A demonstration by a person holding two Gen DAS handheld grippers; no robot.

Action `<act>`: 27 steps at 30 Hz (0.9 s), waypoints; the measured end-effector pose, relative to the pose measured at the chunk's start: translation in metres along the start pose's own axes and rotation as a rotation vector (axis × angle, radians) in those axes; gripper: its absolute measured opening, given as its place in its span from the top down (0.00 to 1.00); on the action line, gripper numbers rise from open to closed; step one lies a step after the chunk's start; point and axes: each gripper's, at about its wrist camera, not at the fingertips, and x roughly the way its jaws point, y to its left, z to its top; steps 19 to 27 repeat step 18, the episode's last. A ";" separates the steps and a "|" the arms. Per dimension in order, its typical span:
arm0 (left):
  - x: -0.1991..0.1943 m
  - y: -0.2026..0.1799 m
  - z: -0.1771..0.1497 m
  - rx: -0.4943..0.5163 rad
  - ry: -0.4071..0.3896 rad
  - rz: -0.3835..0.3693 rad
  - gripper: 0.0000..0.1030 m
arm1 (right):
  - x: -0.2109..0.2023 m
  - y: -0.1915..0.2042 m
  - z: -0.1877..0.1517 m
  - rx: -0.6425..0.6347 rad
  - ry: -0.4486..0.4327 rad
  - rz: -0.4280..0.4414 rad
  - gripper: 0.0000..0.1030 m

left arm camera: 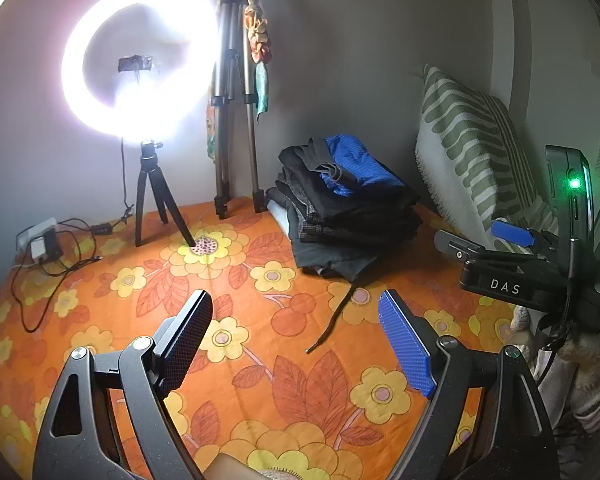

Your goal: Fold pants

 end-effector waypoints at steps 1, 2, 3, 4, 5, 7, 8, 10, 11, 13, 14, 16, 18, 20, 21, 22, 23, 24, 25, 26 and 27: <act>0.000 0.000 0.000 0.003 -0.002 0.003 0.17 | 0.000 0.000 0.000 0.000 0.000 0.000 0.00; -0.001 -0.001 0.000 0.007 -0.004 0.009 0.17 | 0.000 0.000 0.000 0.000 0.000 -0.002 0.00; -0.001 -0.001 -0.001 0.010 -0.005 0.013 0.17 | 0.000 0.000 0.000 -0.001 0.000 -0.003 0.00; -0.001 -0.001 -0.001 0.013 -0.005 0.015 0.17 | 0.000 0.001 0.000 0.000 0.000 -0.002 0.00; -0.001 -0.001 -0.001 0.014 -0.008 0.017 0.17 | -0.001 0.000 0.000 0.000 0.000 -0.001 0.00; -0.002 -0.001 -0.002 0.016 -0.011 0.016 0.17 | -0.001 0.001 0.000 0.002 0.000 -0.001 0.00; -0.002 -0.001 -0.002 0.020 -0.015 0.017 0.17 | -0.001 0.001 0.000 0.002 0.001 -0.001 0.00; -0.003 -0.001 -0.003 0.023 -0.022 0.018 0.17 | 0.000 0.001 0.000 0.001 0.001 0.000 0.00; -0.003 0.000 -0.003 0.023 -0.022 0.016 0.17 | 0.000 0.001 0.000 0.001 0.002 0.000 0.00; -0.005 -0.001 -0.003 0.025 -0.032 0.026 0.17 | 0.000 0.001 0.000 0.001 0.003 -0.002 0.00; -0.006 0.000 -0.003 0.024 -0.038 0.027 0.17 | 0.001 0.001 0.000 0.003 0.004 0.000 0.00; -0.006 0.001 -0.002 0.019 -0.037 0.027 0.17 | 0.002 0.000 0.000 0.008 0.008 0.005 0.00; -0.006 0.002 -0.002 0.018 -0.035 0.026 0.17 | 0.003 -0.001 0.000 0.009 0.010 0.004 0.00; -0.006 0.002 -0.002 0.018 -0.035 0.026 0.17 | 0.003 -0.001 0.000 0.009 0.010 0.004 0.00; -0.006 0.002 -0.002 0.018 -0.035 0.026 0.17 | 0.003 -0.001 0.000 0.009 0.010 0.004 0.00; -0.006 0.002 -0.002 0.018 -0.035 0.026 0.17 | 0.003 -0.001 0.000 0.009 0.010 0.004 0.00; -0.006 0.002 -0.002 0.018 -0.035 0.026 0.17 | 0.003 -0.001 0.000 0.009 0.010 0.004 0.00; -0.006 0.002 -0.002 0.018 -0.035 0.026 0.17 | 0.003 -0.001 0.000 0.009 0.010 0.004 0.00; -0.006 0.002 -0.002 0.018 -0.035 0.026 0.17 | 0.003 -0.001 0.000 0.009 0.010 0.004 0.00; -0.006 0.002 -0.002 0.018 -0.035 0.026 0.17 | 0.003 -0.001 0.000 0.009 0.010 0.004 0.00; -0.006 0.002 -0.002 0.018 -0.035 0.026 0.17 | 0.003 -0.001 0.000 0.009 0.010 0.004 0.00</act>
